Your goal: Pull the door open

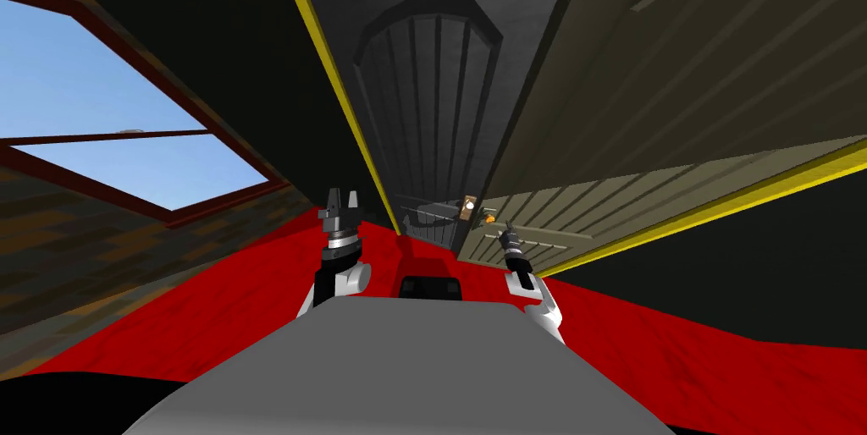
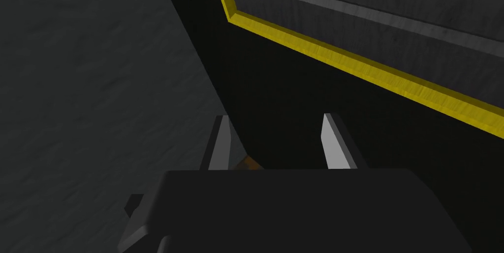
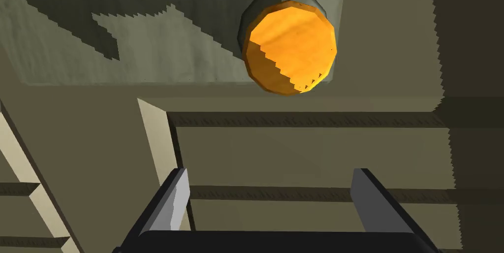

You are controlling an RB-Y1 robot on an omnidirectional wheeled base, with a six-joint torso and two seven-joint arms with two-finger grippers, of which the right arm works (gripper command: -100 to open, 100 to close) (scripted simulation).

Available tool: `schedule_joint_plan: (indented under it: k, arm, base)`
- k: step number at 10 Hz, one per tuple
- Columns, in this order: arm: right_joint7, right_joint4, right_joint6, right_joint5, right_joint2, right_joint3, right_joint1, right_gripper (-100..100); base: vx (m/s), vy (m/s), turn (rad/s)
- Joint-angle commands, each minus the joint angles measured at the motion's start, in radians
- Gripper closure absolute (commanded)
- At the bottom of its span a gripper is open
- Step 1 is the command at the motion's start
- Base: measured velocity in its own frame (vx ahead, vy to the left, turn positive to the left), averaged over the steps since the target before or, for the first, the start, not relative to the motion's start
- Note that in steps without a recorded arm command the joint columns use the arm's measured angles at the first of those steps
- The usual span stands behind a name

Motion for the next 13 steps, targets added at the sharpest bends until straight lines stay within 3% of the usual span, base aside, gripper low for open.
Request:
schedule_joint_plan:
  k: [1,2,3,8,13]
  arm:
    - [0.004,-0.007,0.001,0.001,0.008,0.012,-0.016,-100]
    - [0.001,-0.005,-0.001,0.0,0.002,0.007,-0.007,-100]
    - [0.001,-0.005,-0.001,0.0,0.002,0.007,-0.007,100]
    - [0.001,-0.005,-0.001,0.0,0.002,0.007,-0.007,100]
    - [-0.057,-0.026,-0.035,0.015,-0.044,0.054,0.039,100]
  base:
    - [0.225,0.106,0.139]
    - [0.102,0.05,0.025]
    - [-0.01,-0.005,-0.023]
    - [-0.02,-0.008,0.006]
    - [-0.206,-0.061,0.098]
